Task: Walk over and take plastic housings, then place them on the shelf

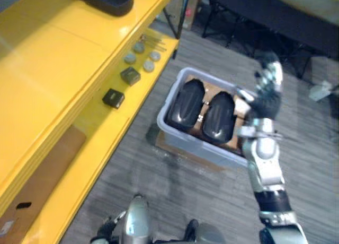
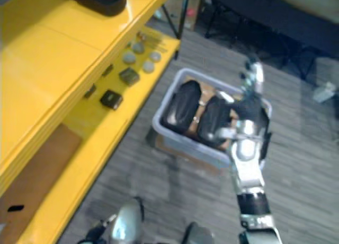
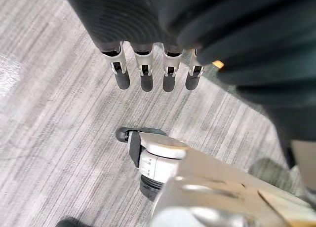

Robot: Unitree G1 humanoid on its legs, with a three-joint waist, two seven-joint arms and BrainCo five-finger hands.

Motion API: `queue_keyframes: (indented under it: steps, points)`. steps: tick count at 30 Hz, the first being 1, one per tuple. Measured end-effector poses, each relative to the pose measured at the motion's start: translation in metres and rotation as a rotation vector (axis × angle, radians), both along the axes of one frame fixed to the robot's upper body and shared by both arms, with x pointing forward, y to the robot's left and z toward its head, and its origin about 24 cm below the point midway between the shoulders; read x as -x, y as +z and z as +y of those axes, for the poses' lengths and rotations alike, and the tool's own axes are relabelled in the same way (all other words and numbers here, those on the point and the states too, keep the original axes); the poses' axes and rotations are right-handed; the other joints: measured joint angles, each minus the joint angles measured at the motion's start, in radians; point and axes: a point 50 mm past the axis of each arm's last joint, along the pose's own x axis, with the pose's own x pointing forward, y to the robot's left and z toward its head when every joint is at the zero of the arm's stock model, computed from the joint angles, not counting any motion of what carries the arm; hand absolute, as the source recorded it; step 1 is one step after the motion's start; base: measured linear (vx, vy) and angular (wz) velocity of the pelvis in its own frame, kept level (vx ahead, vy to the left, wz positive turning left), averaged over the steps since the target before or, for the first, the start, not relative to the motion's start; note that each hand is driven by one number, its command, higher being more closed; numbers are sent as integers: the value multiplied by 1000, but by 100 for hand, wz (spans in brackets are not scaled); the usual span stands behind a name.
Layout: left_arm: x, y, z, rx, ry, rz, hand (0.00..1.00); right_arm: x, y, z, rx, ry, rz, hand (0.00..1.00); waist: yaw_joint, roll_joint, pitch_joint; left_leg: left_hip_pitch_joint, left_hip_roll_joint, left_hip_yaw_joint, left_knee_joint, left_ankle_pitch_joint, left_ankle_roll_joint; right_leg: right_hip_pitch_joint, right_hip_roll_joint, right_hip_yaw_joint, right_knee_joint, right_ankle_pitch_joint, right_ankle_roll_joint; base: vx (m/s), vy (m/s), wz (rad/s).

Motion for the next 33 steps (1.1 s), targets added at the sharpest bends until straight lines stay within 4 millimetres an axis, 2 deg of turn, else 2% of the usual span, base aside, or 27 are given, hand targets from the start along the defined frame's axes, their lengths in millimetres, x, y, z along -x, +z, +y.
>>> queue_keyframes:
  steps: [1,2,3,5,6,7,8,9,10,11,12,13,14,15,16,17,18,19,20,21,23,25,28,32,33]
  points:
    - [0,1,3,-5,9,-2,0,2,-6,-6,-7,-23,22,0,-3,-2,-6,9,6,-5,-2,-6,2,-6,-5,4,7,-18,-4,44,-16,13]
    - [2,2,10,-16,45,-17,0,9,-20,-20,-30,-76,75,0,-8,3,-26,17,21,-22,-4,-18,-10,-42,-25,27,30,-30,-18,49,-52,16]
    - [4,2,12,-13,68,-20,0,12,-23,-25,-36,-94,87,0,-8,3,-30,27,27,-27,-8,-21,-16,-57,-32,46,40,-30,-19,64,-131,34]
    - [6,3,16,-20,107,-39,0,19,-30,-34,-41,-134,112,0,-28,6,-48,31,41,-66,-8,-30,-40,-89,-33,85,46,-25,-9,82,-259,49]
    - [12,3,18,-17,148,-44,0,21,-33,-36,-46,-150,126,0,-34,-9,-58,43,47,-82,-10,-37,-70,-101,-35,103,21,4,43,79,-415,47]
    - [17,2,20,-16,171,-41,0,21,-35,-37,-44,-156,140,0,-34,-26,-68,51,45,-91,-9,-44,-90,-105,-34,101,-2,27,80,75,-412,39]
    - [21,3,21,-19,179,-36,0,22,-37,-38,-43,-163,154,0,-33,-43,-79,51,38,-95,-7,-48,-106,-113,-35,99,-10,36,99,112,-472,23]
    - [25,0,14,2,195,-30,0,21,-40,-44,-35,-196,183,0,-30,-25,-89,48,58,-106,8,-56,-132,-116,-26,86,29,-61,135,169,-423,19]
    - [32,-5,-2,53,235,-29,0,22,-47,-51,-55,-247,231,0,-22,5,-107,28,89,-120,35,-32,-129,-137,2,70,66,-96,111,183,-388,16]
    - [33,-7,-11,74,243,-35,0,22,-50,-56,-65,-280,255,0,-26,21,-101,5,97,-127,71,-12,-109,-141,8,63,83,-105,101,177,-379,12]
    - [35,-10,-30,118,287,-47,0,25,-60,-69,-93,-376,327,0,-24,59,-75,-59,115,-125,186,58,-63,-129,29,57,89,-111,85,140,-306,8]
    - [36,-10,-33,120,289,-43,0,27,-64,-74,-110,-414,349,0,-22,62,-63,-86,117,-122,228,94,-47,-122,31,54,83,-114,77,155,-330,9]
    - [38,-11,-36,123,283,-36,0,33,-69,-84,-157,-481,362,0,-25,80,-41,-118,103,-118,264,70,-61,-98,28,46,67,-113,69,112,-176,9]
    - [38,-11,-36,119,280,-35,0,35,-70,-89,-178,-512,364,0,-28,87,-35,-127,85,-111,262,52,-69,-94,21,44,62,-112,68,106,-138,4]
    - [33,-9,-37,108,263,-49,0,41,-73,-98,-187,-572,373,0,-32,93,-29,-137,44,-90,213,43,-76,-99,12,44,56,-112,68,72,-46,-5]
    - [29,-8,-38,104,258,-63,0,46,-73,-106,-193,-617,371,0,-36,104,-22,-132,30,-58,140,73,-76,-103,14,44,55,-112,68,78,13,-4]
    - [22,-6,-35,95,242,-87,0,54,-73,-115,-233,-679,356,0,-47,108,-11,-129,38,-7,80,81,-66,-118,25,42,59,-113,69,57,44,5]
    - [13,-4,-32,89,227,-109,0,57,-74,-119,-254,-702,353,0,-53,94,-3,-122,26,-9,46,81,-66,-134,15,41,61,-113,69,37,67,13]
    - [-9,3,-25,73,198,-170,0,61,-73,-123,-279,-731,339,0,-61,63,22,-113,0,7,-22,95,-83,-161,-10,43,63,-113,71,-18,53,13]
    - [-30,11,-16,47,169,-232,0,62,-73,-124,-298,-737,332,0,-63,27,63,-116,-18,12,-48,115,-78,-178,-25,46,60,-109,78,-40,50,11]
    - [-60,25,-3,19,142,-315,0,68,-83,-124,-342,-753,356,0,-63,0,99,-155,-30,3,-38,116,-77,-194,-30,39,50,-101,89,-55,56,17]
    - [-76,33,0,23,147,-371,0,68,-91,-122,-361,-762,380,0,-62,-5,104,-180,-38,-5,-32,117,-73,-206,-31,36,42,-94,93,-11,30,17]
    - [-95,41,-7,37,120,-429,0,64,-105,-116,-410,-776,433,0,-57,-6,111,-213,-48,-21,-20,117,-70,-207,-28,25,14,-78,97,10,40,17]
    - [-97,42,-5,9,141,-424,0,58,-109,-114,-440,-811,456,0,-48,-7,114,-256,-45,-46,9,110,-59,-207,-9,13,-14,-65,93,7,16,14]
    - [-97,42,-4,4,145,-420,0,56,-112,-114,-456,-821,473,0,-37,-12,122,-257,-43,-47,9,109,-58,-207,-7,14,-15,-63,89,-8,3,5]
